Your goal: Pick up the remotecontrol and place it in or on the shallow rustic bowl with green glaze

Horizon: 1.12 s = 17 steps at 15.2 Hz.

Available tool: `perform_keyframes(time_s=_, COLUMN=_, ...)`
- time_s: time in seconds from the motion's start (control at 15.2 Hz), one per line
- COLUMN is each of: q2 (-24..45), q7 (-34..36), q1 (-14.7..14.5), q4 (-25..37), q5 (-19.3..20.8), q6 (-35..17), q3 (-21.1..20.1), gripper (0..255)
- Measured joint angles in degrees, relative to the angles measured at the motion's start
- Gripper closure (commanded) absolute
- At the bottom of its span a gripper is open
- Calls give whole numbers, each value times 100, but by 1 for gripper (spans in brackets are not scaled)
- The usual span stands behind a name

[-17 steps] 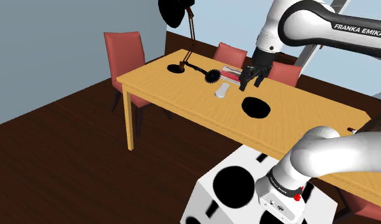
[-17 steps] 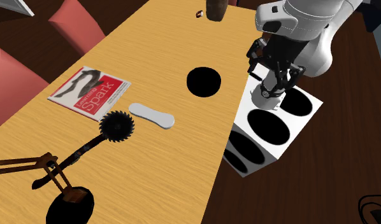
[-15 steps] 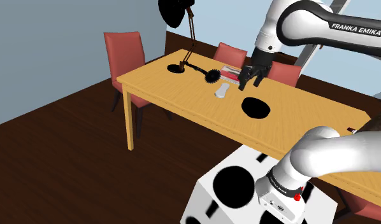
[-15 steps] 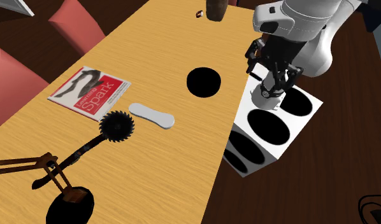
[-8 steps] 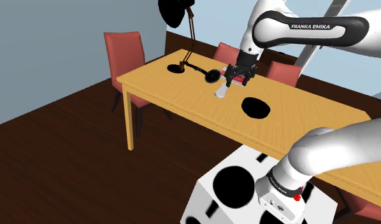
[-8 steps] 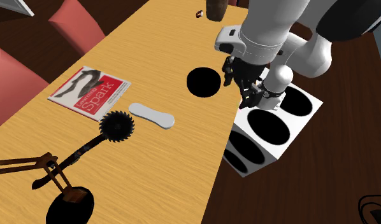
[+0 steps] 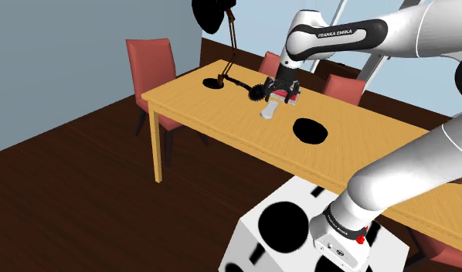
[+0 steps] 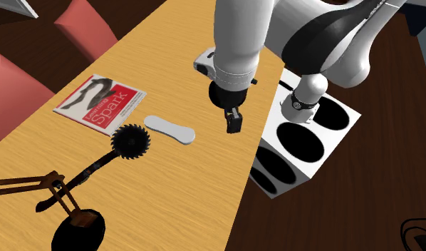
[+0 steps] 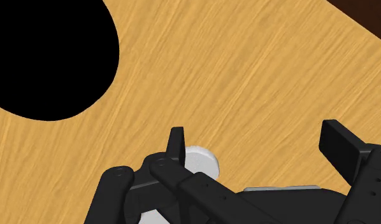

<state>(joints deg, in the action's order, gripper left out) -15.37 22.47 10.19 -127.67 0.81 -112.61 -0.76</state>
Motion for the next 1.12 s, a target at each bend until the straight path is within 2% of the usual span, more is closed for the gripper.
perform_keyframes(time_s=0.59, q2=1687, q7=600, q1=412, q4=1082, q5=-91, q6=-601, q3=358, gripper=0)
perform_keyframes(time_s=1.12, q2=3143, q7=1047, q1=770, q4=2376, q5=-378, q6=-748, q3=680, gripper=0)
